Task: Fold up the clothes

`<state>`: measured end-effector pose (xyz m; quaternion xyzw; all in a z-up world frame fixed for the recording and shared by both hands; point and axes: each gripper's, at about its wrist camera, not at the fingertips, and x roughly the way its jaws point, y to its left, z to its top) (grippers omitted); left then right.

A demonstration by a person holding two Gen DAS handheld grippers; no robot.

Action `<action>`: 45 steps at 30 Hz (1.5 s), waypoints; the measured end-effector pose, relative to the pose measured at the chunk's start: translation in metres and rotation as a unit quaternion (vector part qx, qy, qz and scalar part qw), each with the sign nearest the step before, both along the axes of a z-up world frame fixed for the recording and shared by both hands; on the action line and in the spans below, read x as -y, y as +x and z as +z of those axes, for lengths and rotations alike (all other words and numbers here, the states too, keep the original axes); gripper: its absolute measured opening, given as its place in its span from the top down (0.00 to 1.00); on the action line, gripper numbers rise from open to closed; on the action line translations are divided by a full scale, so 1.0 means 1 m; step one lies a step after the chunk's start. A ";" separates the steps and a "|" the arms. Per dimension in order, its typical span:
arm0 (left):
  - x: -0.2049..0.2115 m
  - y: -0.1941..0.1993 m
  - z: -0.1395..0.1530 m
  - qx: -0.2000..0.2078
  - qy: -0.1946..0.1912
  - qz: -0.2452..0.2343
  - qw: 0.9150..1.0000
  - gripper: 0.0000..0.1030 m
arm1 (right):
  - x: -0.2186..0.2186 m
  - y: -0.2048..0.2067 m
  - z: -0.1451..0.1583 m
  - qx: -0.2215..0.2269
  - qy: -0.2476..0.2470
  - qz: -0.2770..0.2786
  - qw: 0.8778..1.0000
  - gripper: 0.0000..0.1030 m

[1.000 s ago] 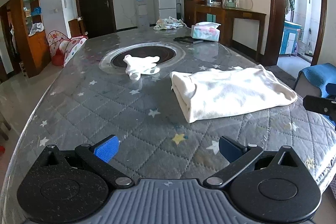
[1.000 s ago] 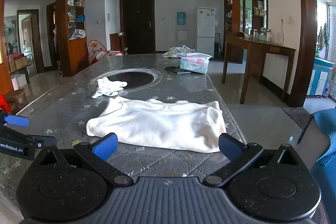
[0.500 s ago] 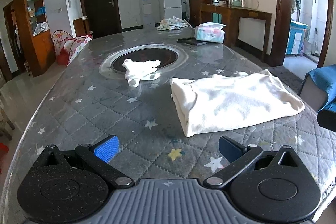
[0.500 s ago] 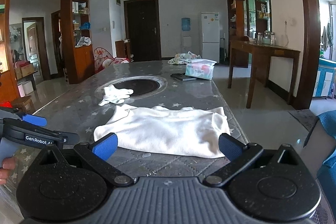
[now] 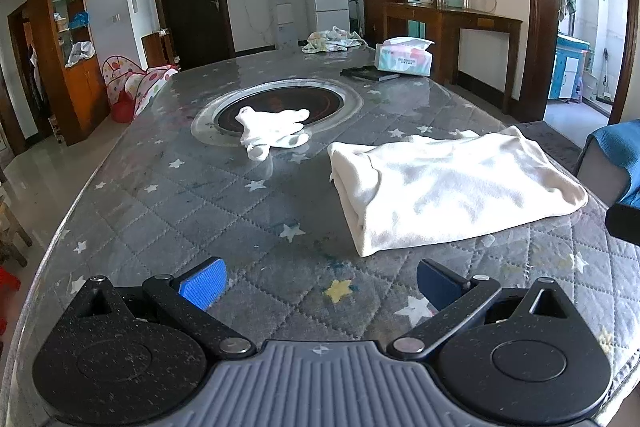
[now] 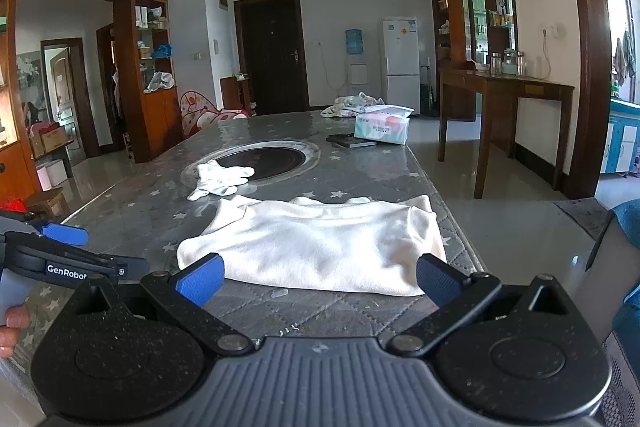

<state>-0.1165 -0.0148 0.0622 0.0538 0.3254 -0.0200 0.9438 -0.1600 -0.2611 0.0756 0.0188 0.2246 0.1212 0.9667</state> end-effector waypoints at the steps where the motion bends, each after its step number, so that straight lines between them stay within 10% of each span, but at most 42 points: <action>1: 0.000 -0.001 0.000 0.000 0.000 0.000 1.000 0.00 | 0.000 0.000 0.000 -0.001 0.000 0.000 1.000 0.00; 45: -0.028 -0.012 -0.007 -0.006 -0.010 0.030 0.999 0.00 | -0.026 -0.001 0.004 0.009 -0.011 0.025 1.000 0.00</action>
